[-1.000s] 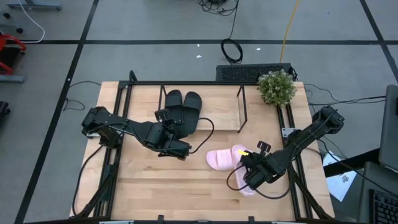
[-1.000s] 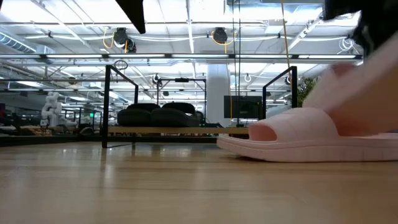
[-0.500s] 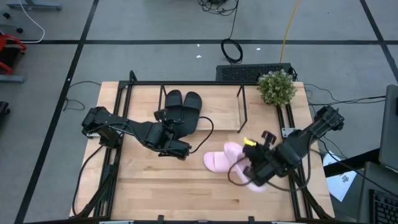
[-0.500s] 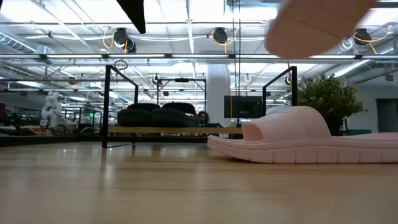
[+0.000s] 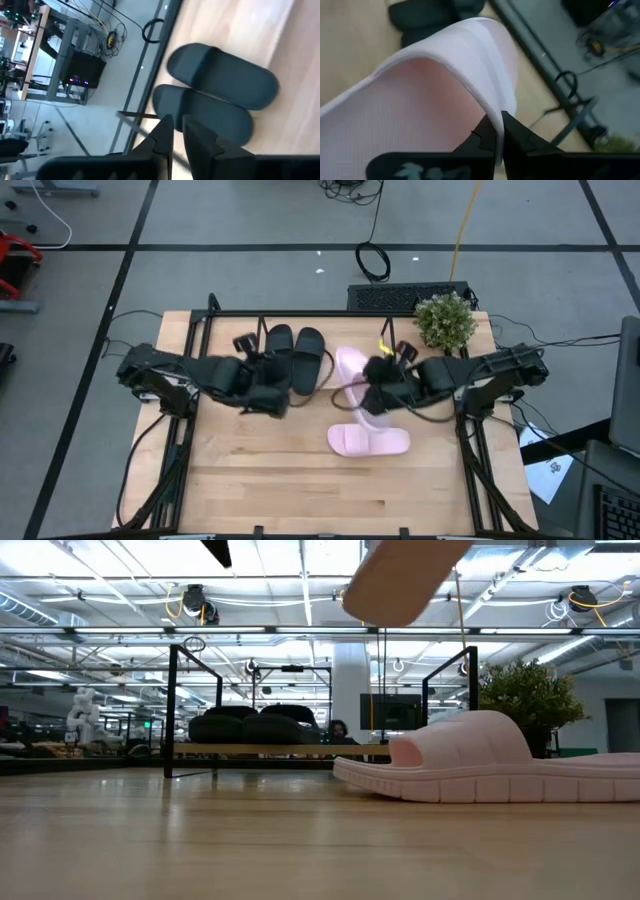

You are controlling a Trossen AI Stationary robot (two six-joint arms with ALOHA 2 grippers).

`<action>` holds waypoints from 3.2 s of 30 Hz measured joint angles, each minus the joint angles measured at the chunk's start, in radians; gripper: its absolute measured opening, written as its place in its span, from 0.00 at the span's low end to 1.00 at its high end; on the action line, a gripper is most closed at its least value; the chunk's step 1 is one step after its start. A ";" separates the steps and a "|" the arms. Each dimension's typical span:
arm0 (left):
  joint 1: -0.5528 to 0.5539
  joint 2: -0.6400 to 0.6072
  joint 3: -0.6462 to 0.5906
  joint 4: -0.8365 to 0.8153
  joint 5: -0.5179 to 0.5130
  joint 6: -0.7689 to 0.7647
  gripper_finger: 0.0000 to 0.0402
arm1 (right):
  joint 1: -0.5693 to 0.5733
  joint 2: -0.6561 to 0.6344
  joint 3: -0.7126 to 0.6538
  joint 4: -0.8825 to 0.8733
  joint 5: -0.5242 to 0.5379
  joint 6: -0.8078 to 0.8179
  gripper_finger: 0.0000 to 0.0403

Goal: Pick and place slides into the shelf
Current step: Put the right pink slide on the shelf

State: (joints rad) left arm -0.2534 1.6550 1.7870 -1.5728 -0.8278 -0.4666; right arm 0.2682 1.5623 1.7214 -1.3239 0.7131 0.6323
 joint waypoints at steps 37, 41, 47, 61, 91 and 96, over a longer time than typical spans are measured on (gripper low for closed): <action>0.133 -0.267 -0.108 0.001 0.036 0.044 0.06 | -0.400 0.292 -0.054 0.071 0.153 -0.382 0.00; 0.137 -0.267 -0.159 0.002 0.038 0.044 0.09 | -0.400 0.292 -0.108 0.081 0.196 -0.388 0.00; 0.137 -0.267 -0.187 0.002 0.042 0.039 0.09 | -0.400 0.292 -0.166 0.079 0.203 -0.391 0.00; 0.137 -0.267 -0.187 0.002 0.042 0.040 0.09 | -0.400 0.291 -0.278 0.161 0.206 -0.394 0.00; 0.137 -0.267 -0.187 0.003 0.045 0.033 0.09 | -0.402 0.291 -0.399 0.284 0.233 -0.405 0.00; 0.137 -0.267 -0.187 0.003 0.045 0.019 0.09 | -0.404 0.291 -0.399 0.277 0.255 -0.408 0.00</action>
State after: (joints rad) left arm -0.1162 1.3884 1.5997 -1.5698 -0.7826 -0.4481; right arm -0.1355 1.8538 1.3220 -1.0465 0.9684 0.2241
